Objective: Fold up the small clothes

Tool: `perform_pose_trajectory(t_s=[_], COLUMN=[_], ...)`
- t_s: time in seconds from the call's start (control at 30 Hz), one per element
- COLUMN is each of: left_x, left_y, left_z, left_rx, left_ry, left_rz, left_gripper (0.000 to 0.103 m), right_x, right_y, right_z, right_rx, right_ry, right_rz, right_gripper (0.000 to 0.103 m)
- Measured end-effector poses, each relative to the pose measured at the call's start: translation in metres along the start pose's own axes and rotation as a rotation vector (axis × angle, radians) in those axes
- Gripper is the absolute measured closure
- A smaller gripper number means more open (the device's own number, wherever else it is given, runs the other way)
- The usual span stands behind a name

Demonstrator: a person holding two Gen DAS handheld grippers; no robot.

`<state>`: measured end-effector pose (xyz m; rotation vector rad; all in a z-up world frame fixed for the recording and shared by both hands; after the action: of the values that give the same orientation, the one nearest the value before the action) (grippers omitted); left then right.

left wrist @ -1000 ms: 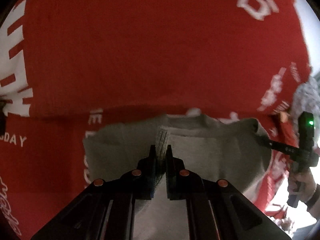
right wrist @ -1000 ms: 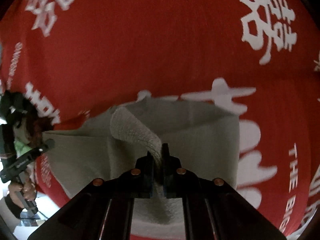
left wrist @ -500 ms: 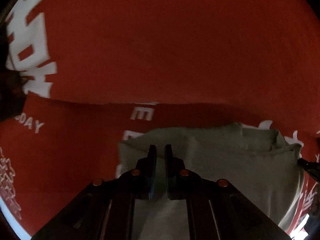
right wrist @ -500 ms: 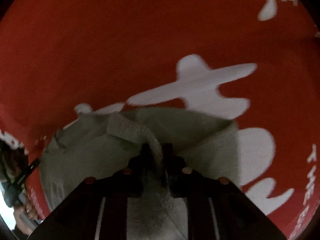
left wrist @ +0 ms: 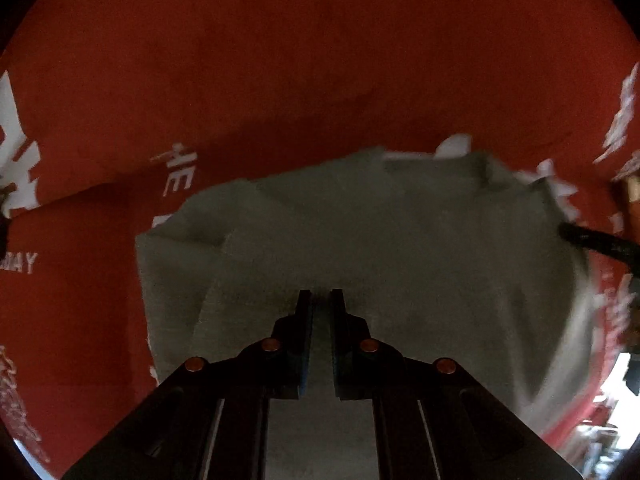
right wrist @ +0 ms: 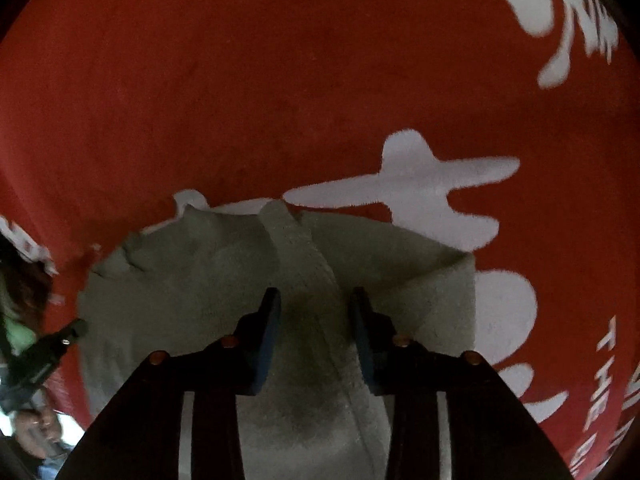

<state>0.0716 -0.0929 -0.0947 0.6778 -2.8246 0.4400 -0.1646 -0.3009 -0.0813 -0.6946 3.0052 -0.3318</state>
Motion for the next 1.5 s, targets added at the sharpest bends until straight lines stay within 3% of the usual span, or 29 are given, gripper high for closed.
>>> perform_pose_trajectory(t_s=[0.17,0.23,0.27,0.4,0.53,0.67,0.73,0.8,0.93,1.0,1.13,1.3,1.37,1.5], left_x=[-0.026,-0.035,-0.038,-0.044,-0.050,-0.041,-0.034,-0.030,-0.025,-0.024,-0.027,-0.034,-0.029,-0.023], left_y=[-0.002,0.001,0.004,0.032,0.076,0.110,0.125,0.133,0.144,0.146,0.153,0.157,0.156,0.157], left_z=[-0.003,-0.012,-0.020,-0.041,-0.058,-0.061,-0.057,-0.052,-0.045,-0.047,-0.058,-0.082,-0.084,-0.066], left_rx=[0.028,0.019,0.012,-0.024,-0.081,-0.102,-0.123,-0.127,-0.120,-0.109,-0.114,-0.081,-0.075,-0.103], left_ry=[-0.078,-0.058,-0.041,-0.080,0.001,0.020,0.016,0.015,-0.023,-0.023,-0.031,0.019,0.050,0.044], left_rz=[-0.052,-0.075,-0.080,-0.059,-0.141,-0.161,-0.169,-0.172,-0.121,-0.119,-0.135,-0.182,-0.171,-0.160], left_gripper=[0.094,0.094,0.094,0.094,0.094,0.094,0.094,0.094,0.094,0.094,0.094,0.094,0.094,0.094], right_x=[0.028,0.049,0.059,0.090,0.092,0.080,0.069,0.058,0.053,0.066,0.071,0.090,0.089,0.056], right_y=[0.005,0.009,0.012,0.052,0.113,0.166,0.174,0.172,0.166,0.178,0.182,0.183,0.178,0.169], right_z=[0.002,-0.004,-0.007,-0.025,-0.038,-0.041,-0.036,-0.035,-0.042,-0.030,-0.038,-0.057,-0.070,-0.083], right_rx=[0.010,0.001,-0.014,-0.084,-0.166,-0.229,-0.243,-0.228,-0.190,-0.237,-0.229,-0.232,-0.180,-0.118], right_ry=[0.101,0.167,0.149,-0.128,-0.225,-0.272,-0.252,-0.204,-0.086,-0.064,-0.081,0.012,-0.017,-0.066], right_rz=[-0.005,0.029,0.063,0.230,0.238,0.213,0.190,0.136,0.000,0.036,0.075,0.183,0.197,0.093], right_gripper=[0.066,0.066,0.065,0.059,0.056,0.056,0.057,0.095,0.097,0.098,0.097,0.097,0.097,0.097])
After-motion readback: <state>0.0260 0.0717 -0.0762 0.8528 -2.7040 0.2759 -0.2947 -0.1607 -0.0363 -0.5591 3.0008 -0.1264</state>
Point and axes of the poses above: each gripper's, at about its wrist camera, not at the fingertips, and z roughly the way its jaws point, x to its right, y to its underside, the point moved 5 cm from there along z, roughly the way its jaws point, and after that the axes turned 10 degrees about y, right-handed, at the moved point
